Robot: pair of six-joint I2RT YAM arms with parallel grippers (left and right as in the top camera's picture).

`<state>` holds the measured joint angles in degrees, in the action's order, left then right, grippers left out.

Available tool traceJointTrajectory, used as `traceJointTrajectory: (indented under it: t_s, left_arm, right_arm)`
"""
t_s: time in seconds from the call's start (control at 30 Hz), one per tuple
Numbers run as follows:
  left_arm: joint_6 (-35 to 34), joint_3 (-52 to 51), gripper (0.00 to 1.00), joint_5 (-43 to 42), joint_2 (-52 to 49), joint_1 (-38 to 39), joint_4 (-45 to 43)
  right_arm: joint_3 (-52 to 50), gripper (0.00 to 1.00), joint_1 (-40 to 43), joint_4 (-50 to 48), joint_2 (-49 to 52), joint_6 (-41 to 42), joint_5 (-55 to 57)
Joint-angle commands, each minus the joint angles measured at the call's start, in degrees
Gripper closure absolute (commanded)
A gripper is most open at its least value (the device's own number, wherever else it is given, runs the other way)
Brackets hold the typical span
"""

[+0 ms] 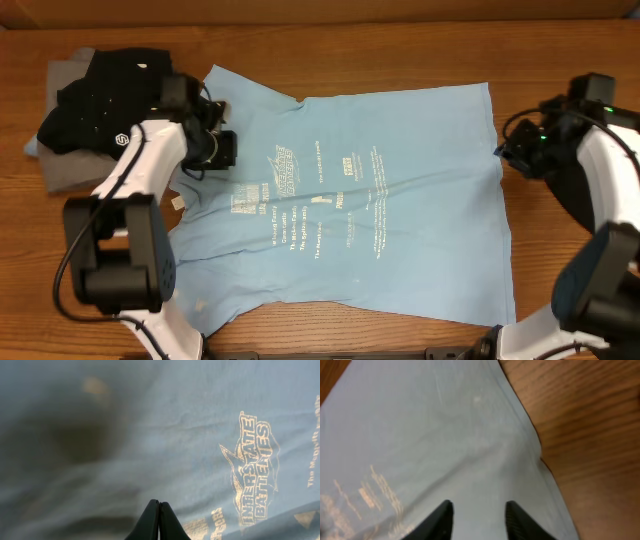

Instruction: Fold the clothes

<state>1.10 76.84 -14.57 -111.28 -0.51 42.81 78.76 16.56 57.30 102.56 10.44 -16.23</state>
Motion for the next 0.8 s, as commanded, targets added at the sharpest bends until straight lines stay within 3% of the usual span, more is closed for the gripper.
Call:
traceJointTrajectory:
  t_s: [0.0,0.4,0.77]
  left_arm:
    - [0.9,0.1,0.96,-2.0,-2.5,0.3,-1.1]
    - [-12.5,0.1,0.96,-2.0,-9.4,1.0,-16.7]
    - [-27.4,0.2,0.96,-7.6,-19.7,1.2,-38.3]
  right_arm:
    - [1.1,0.68,-1.8,-2.9,3.5,1.6,0.1]
    - [1.1,0.83,-3.7,-15.5,15.4,11.1,2.9]
    - [1.1,0.85,-2.9,-21.6,18.4,19.1,14.6]
